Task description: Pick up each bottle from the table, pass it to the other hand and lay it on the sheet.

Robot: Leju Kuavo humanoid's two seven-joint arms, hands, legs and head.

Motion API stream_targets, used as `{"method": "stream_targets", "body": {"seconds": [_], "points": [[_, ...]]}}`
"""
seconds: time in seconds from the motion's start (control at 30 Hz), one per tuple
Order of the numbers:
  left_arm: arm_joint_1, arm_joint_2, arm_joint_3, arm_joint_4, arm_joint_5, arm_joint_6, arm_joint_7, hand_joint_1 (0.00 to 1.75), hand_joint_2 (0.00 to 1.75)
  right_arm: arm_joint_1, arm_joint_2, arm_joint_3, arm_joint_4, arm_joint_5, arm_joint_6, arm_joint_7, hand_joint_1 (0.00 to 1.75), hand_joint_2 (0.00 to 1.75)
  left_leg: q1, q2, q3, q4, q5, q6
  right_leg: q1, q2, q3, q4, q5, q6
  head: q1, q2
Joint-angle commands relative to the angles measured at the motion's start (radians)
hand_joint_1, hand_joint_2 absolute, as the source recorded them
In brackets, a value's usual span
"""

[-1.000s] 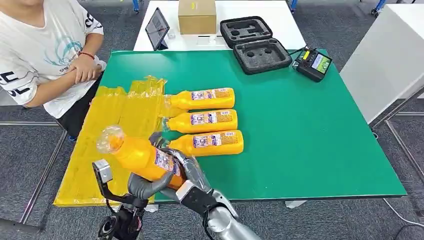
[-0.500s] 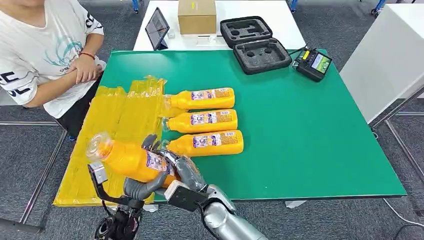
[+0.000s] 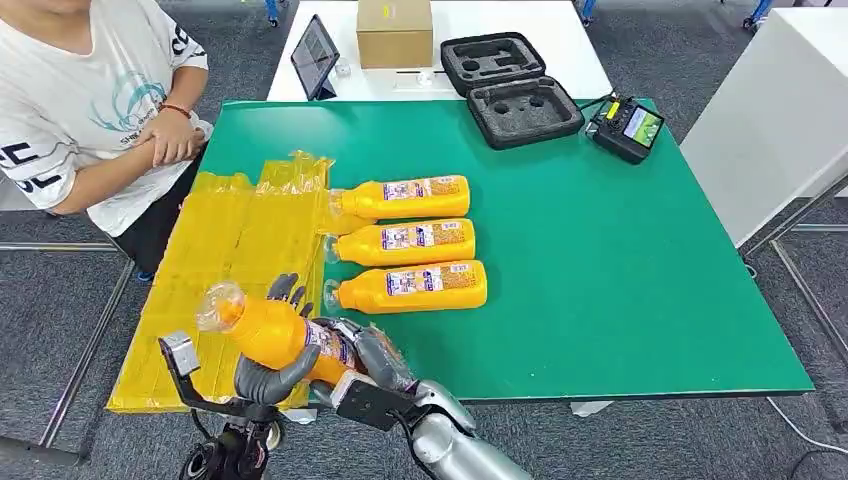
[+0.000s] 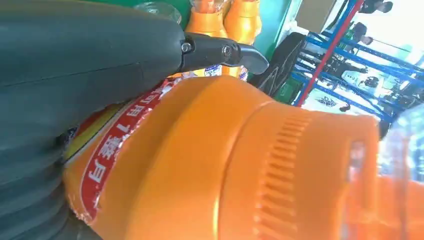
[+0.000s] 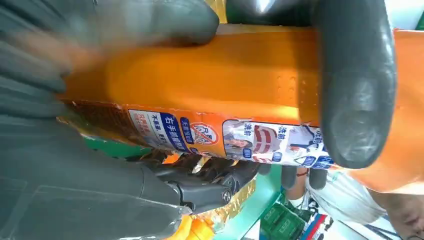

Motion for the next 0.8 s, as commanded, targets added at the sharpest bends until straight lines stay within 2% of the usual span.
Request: {"method": "stream_targets", "body": {"seconds": [0.03,0.2,0.23,0.27,0.3,0.37,0.4,0.47,0.5,0.8], "points": [[-0.046,-0.002,-0.007,0.02,-0.002,0.0,0.003,0.0,1.75,0.001,-0.009,0.06,0.074,0.012,0.023,0.003,1.75,1.75,0.001,-0.003,0.004,-0.001,-0.001,-0.001,0.001,-0.002,0.005,-0.001,-0.002,-0.001,0.0,0.0],[-0.055,-0.003,-0.032,0.034,-0.005,-0.019,0.01,0.0,1.75,0.005,-0.004,0.057,0.059,0.017,0.011,0.001,1.75,1.75,0.001,-0.002,0.002,-0.001,0.0,-0.001,0.001,-0.002,0.002,-0.001,-0.001,-0.001,0.0,0.0],[-0.062,-0.009,-0.038,0.038,-0.005,-0.02,0.01,0.49,1.75,0.005,0.0,0.057,0.052,0.016,0.011,0.002,1.75,1.75,0.001,-0.004,0.003,0.0,-0.001,-0.001,0.001,-0.003,0.005,-0.001,-0.002,-0.001,0.0,0.0],[-0.069,-0.012,-0.04,0.043,-0.004,-0.019,0.01,1.47,1.75,0.007,0.001,0.059,0.044,0.018,0.008,0.002,1.75,1.75,0.001,-0.004,0.003,0.0,-0.001,-0.001,0.001,-0.003,0.004,-0.001,-0.002,-0.001,0.0,0.0],[-0.077,-0.02,-0.037,0.046,0.007,-0.014,0.009,1.52,1.75,0.008,0.005,0.062,0.036,0.023,0.005,0.005,1.75,1.75,0.001,-0.004,0.004,0.0,-0.001,-0.001,0.001,-0.003,0.005,-0.001,-0.002,-0.001,0.0,0.0],[-0.078,-0.026,-0.033,0.04,0.019,-0.005,0.01,1.41,1.75,0.011,0.009,0.07,0.021,0.032,0.013,0.016,1.75,1.75,0.001,-0.004,0.002,0.0,-0.001,-0.001,0.001,-0.003,0.003,0.0,-0.002,-0.001,0.0,0.0],[-0.071,-0.023,-0.035,0.031,0.016,-0.004,0.009,1.43,1.75,0.009,0.011,0.074,0.017,0.033,0.019,0.016,1.75,1.75,0.001,-0.005,0.003,0.0,-0.001,-0.001,0.001,-0.004,0.005,0.0,-0.002,-0.001,0.0,0.0],[-0.058,-0.017,-0.05,0.02,-0.004,-0.001,0.006,1.69,1.75,0.003,0.014,0.075,0.013,0.037,0.019,0.018,1.75,1.75,0.001,-0.003,0.002,0.0,-0.001,-0.001,0.001,-0.002,0.002,0.0,-0.001,-0.001,0.0,0.0],[-0.059,-0.013,-0.059,0.022,-0.021,0.001,0.003,1.75,1.75,0.0,0.014,0.074,0.011,0.037,0.021,0.017,1.75,1.75,0.001,-0.002,0.001,0.0,-0.001,-0.001,0.001,-0.002,0.002,0.0,-0.001,-0.001,0.0,0.0],[-0.126,-0.016,-0.072,0.059,-0.066,0.021,-0.017,1.75,1.75,-0.055,0.035,0.084,-0.018,0.088,-0.039,0.038,1.75,1.75,0.001,-0.003,0.002,0.001,-0.001,-0.001,0.001,-0.002,0.003,0.001,-0.002,-0.001,0.0,0.0]]}}
